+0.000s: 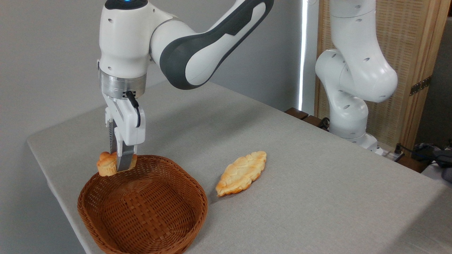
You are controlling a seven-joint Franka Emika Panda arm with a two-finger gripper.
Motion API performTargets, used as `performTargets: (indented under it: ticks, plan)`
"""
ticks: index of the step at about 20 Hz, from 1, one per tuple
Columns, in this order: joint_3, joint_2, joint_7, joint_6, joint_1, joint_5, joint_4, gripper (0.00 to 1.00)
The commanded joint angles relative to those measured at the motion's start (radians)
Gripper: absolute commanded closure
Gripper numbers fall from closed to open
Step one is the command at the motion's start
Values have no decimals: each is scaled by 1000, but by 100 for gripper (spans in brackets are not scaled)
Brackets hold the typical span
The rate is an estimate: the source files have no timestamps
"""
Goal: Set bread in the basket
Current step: 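Carry the held bun over the wicker basket, then lower the bun into the basket and open the gripper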
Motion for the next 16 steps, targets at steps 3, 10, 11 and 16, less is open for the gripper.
performTargets:
  ticks: [3,10,11,16]
  plan:
    - [-3,10,21,8,-1,60,9,0]
    - [-3,8,24,1,-1,65,8,0]
    - [-3,8,24,1,-1,65,8,0]
    - [-3,6,19,-1,-1,65,8,0]
